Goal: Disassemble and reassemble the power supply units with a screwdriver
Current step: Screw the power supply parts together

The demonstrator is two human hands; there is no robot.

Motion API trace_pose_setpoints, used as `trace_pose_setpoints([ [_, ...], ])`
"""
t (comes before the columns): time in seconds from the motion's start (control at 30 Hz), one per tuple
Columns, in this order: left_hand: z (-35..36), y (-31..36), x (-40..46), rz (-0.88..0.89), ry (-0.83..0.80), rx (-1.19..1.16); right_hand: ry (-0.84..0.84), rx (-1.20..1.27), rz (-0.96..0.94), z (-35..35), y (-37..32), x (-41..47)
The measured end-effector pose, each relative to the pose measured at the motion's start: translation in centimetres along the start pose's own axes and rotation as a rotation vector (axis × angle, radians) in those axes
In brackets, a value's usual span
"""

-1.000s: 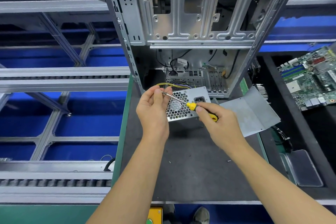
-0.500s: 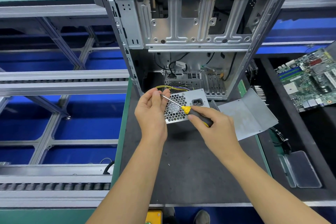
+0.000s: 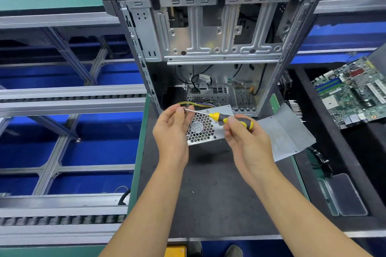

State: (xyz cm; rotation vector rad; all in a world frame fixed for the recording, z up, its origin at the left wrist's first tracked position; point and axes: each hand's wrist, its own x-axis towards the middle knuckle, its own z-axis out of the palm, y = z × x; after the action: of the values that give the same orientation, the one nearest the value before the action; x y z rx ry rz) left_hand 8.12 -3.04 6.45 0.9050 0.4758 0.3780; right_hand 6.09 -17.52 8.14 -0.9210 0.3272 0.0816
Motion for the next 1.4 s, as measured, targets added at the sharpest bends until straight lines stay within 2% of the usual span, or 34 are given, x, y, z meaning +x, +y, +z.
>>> trace_pose_setpoints([
  [0.13, -0.3, 0.0, 0.0, -0.011, -0.051, 0.021, 0.039, 0.161, 0.056, 0.7, 0.3, 0.6],
  [0.37, -0.7, -0.6, 0.0, 0.038, -0.116, 0.105, 0.098, 0.083, -0.038, 0.8, -0.4, 1.8],
  [0.5, -0.8, -1.0, -0.2, 0.129, -0.173, 0.257, 0.151, -0.126, -0.194, -1.0, -3.0, 2.7],
  [0.67, -0.7, -1.2, -0.5, 0.213, -0.21, 0.439, 0.108, -0.602, -0.415, -3.0, -5.0, 2.9],
  [0.83, -0.7, -1.0, -0.4, 0.229, -0.23, 0.483, 0.019, -0.731, -0.461, -3.2, -4.6, 2.8],
  [0.97, -0.7, -1.3, -0.5, 0.259, -0.247, 0.527, 0.023, -0.704, -0.473, -3.0, -3.9, 2.8],
  [1.03, -0.8, -1.6, -0.6, 0.346, -0.278, 0.629, 0.06, -0.547, -0.403, -3.5, -3.5, 2.7],
  [1.1, -1.0, -2.0, -0.7, 0.494, -0.337, 0.784, 0.144, -0.294, -0.285, -4.8, -2.9, 2.1],
  [1.13, -1.1, -2.1, -0.8, 0.57, -0.365, 0.85, 0.188, -0.247, -0.233, -5.9, -2.5, 1.6],
  [1.17, -1.3, -2.2, -0.7, 0.628, -0.383, 0.895, 0.203, -0.314, -0.185, -7.2, -1.9, 0.9],
  [1.2, -1.3, -2.2, -0.6, 0.661, -0.391, 0.917, 0.174, -0.509, -0.143, -8.7, -1.1, 0.0],
  [1.3, -1.2, -2.0, -0.4, 0.68, -0.366, 0.917, -0.078, -1.304, -0.024, -12.6, 2.4, -2.7],
  [1.33, -1.2, -2.1, -0.4, 0.687, -0.357, 0.922, -0.137, -1.497, -0.051, -13.5, 3.6, -3.3],
  [1.4, -1.2, -2.1, -0.5, 0.696, -0.363, 0.929, -0.088, -1.742, -0.146, -14.2, 4.9, -4.0],
])
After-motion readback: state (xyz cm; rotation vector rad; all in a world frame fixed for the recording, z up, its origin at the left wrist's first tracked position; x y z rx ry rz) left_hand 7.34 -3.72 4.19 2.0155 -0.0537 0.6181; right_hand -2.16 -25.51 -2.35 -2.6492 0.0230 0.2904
